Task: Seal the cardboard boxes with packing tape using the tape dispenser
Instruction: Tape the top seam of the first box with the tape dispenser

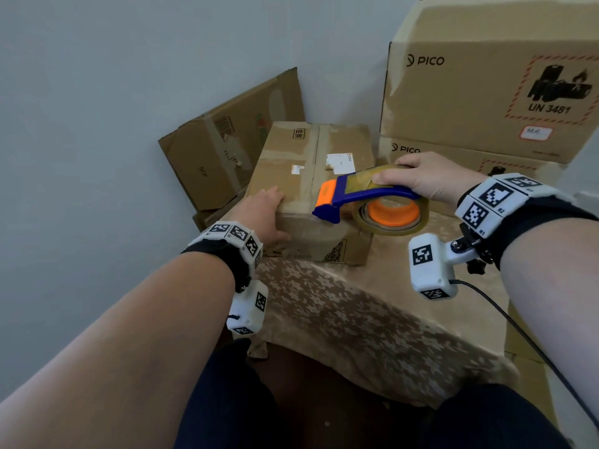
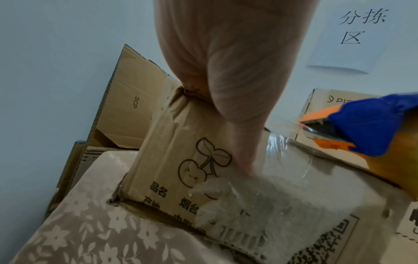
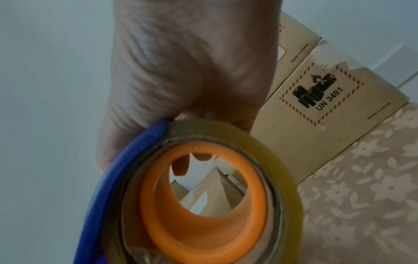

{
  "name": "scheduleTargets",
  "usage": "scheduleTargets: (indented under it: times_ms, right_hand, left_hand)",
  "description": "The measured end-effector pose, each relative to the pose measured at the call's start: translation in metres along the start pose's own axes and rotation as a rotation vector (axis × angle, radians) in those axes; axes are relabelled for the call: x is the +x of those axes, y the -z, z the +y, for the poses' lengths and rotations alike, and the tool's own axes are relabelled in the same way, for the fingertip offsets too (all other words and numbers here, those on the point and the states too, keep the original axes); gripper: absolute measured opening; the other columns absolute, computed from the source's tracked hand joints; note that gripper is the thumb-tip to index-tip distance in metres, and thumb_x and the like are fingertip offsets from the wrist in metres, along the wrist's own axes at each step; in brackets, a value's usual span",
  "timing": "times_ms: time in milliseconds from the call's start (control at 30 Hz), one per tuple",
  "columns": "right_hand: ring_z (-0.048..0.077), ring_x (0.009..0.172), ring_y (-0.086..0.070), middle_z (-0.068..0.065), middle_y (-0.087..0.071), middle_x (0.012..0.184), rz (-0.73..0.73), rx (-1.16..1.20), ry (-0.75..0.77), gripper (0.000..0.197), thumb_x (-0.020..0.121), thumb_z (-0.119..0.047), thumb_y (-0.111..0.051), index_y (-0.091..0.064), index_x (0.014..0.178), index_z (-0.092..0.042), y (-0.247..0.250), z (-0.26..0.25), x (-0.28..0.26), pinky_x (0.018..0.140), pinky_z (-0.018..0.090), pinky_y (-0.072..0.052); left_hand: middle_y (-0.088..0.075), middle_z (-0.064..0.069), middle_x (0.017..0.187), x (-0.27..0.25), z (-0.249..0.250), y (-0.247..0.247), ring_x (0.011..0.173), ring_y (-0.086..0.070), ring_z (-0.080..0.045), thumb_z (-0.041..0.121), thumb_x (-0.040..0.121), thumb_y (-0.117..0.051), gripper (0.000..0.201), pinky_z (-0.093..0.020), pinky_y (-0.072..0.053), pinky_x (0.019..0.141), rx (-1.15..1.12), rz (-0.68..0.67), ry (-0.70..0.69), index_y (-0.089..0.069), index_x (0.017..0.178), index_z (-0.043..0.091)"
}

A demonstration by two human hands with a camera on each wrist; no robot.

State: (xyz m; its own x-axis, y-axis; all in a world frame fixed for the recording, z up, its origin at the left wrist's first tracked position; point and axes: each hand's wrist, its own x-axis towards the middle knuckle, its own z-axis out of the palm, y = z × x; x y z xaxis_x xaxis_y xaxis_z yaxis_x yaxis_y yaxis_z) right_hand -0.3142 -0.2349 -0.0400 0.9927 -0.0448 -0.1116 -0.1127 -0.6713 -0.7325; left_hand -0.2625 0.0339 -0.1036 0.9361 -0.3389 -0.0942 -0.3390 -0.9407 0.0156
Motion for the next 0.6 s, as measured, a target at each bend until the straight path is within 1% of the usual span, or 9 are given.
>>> scheduleTargets:
  times_ms: [67, 133, 167, 200, 300, 367, 467, 567, 600]
  right_hand:
    - [0.02, 0.087, -0.061, 0.004, -0.067, 0.095, -0.019, 0.079, -0.058, 0.05, 0.074, -0.057, -0.07, -0.062, 0.101, -0.016, 0.001, 0.002, 0.001, 0.08, 0.03, -0.045]
    - [0.023, 0.084, -0.065, 0.01, -0.072, 0.097, -0.104, 0.248, -0.159, 0.069, 0.056, -0.063, -0.074, -0.065, 0.102, -0.012, -0.003, 0.003, -0.001, 0.086, 0.034, -0.053]
    - [0.023, 0.082, -0.066, 0.012, -0.073, 0.097, -0.141, 0.313, -0.201, 0.074, 0.049, -0.063, -0.075, -0.066, 0.101, -0.011, -0.006, 0.005, -0.001, 0.089, 0.035, -0.053]
    - [0.023, 0.079, -0.065, 0.012, -0.072, 0.094, -0.167, 0.354, -0.229, 0.074, 0.048, -0.061, -0.076, -0.067, 0.102, -0.011, -0.009, 0.004, -0.001, 0.089, 0.035, -0.052]
    - [0.021, 0.073, -0.064, 0.009, -0.071, 0.089, -0.23, 0.409, -0.266, 0.053, 0.068, -0.055, -0.072, -0.068, 0.1, -0.014, -0.017, -0.004, -0.002, 0.086, 0.034, -0.052]
    - [0.022, 0.077, -0.064, 0.01, -0.07, 0.092, -0.256, 0.403, -0.284, 0.045, 0.077, -0.054, -0.069, -0.068, 0.1, -0.015, -0.021, -0.01, -0.001, 0.091, 0.038, -0.051]
    - [0.022, 0.083, -0.066, 0.008, -0.073, 0.094, -0.24, 0.381, -0.293, 0.058, 0.071, -0.06, -0.072, -0.069, 0.11, -0.017, -0.036, -0.022, 0.002, 0.095, 0.044, -0.051]
    - [0.02, 0.078, -0.068, 0.002, -0.073, 0.084, -0.255, 0.394, -0.296, 0.057, 0.069, -0.064, -0.071, -0.07, 0.103, -0.018, -0.056, -0.038, 0.004, 0.087, 0.043, -0.056]
    - [0.02, 0.075, -0.069, 0.002, -0.073, 0.081, -0.272, 0.397, -0.296, 0.055, 0.071, -0.065, -0.069, -0.069, 0.099, -0.018, -0.064, -0.044, 0.005, 0.082, 0.041, -0.057]
  left_hand:
    - [-0.02, -0.001, 0.158, 0.0, 0.0, 0.001, 0.142, -0.025, -0.02, 0.05, 0.081, -0.068, 0.09, -0.036, -0.025, 0.114, 0.013, 0.004, -0.016, -0.021, 0.15, 0.015]
    - [-0.02, -0.002, 0.157, 0.0, -0.002, 0.002, 0.141, -0.025, -0.021, 0.048, 0.084, -0.066, 0.086, -0.036, -0.026, 0.114, 0.013, -0.007, -0.038, -0.021, 0.15, 0.015]
    - [-0.019, -0.002, 0.157, 0.0, -0.004, 0.003, 0.141, -0.025, -0.021, 0.045, 0.085, -0.065, 0.084, -0.036, -0.026, 0.113, 0.012, -0.018, -0.047, -0.021, 0.15, 0.015]
    - [-0.019, -0.002, 0.157, -0.001, -0.006, 0.005, 0.141, -0.025, -0.021, 0.043, 0.086, -0.065, 0.083, -0.036, -0.026, 0.113, 0.009, -0.031, -0.053, -0.021, 0.15, 0.015]
    - [-0.023, -0.003, 0.156, -0.001, -0.015, 0.011, 0.14, -0.026, -0.023, 0.039, 0.087, -0.065, 0.08, -0.037, -0.028, 0.112, 0.011, -0.056, -0.072, -0.022, 0.15, 0.014]
    - [-0.017, -0.001, 0.158, 0.0, -0.024, 0.014, 0.144, -0.02, -0.024, 0.038, 0.088, -0.064, 0.082, -0.04, -0.024, 0.115, 0.021, -0.102, -0.075, -0.018, 0.152, 0.015]
    - [-0.014, 0.003, 0.159, 0.005, -0.041, 0.018, 0.145, -0.018, -0.024, 0.036, 0.09, -0.061, 0.079, -0.049, -0.019, 0.116, 0.079, -0.163, -0.026, -0.014, 0.152, 0.02]
    - [-0.023, 0.003, 0.156, 0.011, -0.055, 0.025, 0.142, -0.026, -0.023, 0.026, 0.095, -0.055, 0.065, -0.055, -0.007, 0.115, 0.17, -0.167, 0.07, -0.021, 0.15, 0.021]
    - [-0.03, 0.001, 0.153, 0.012, -0.058, 0.028, 0.139, -0.031, -0.023, 0.021, 0.096, -0.051, 0.056, -0.055, -0.007, 0.115, 0.169, -0.154, 0.093, -0.028, 0.147, 0.021]
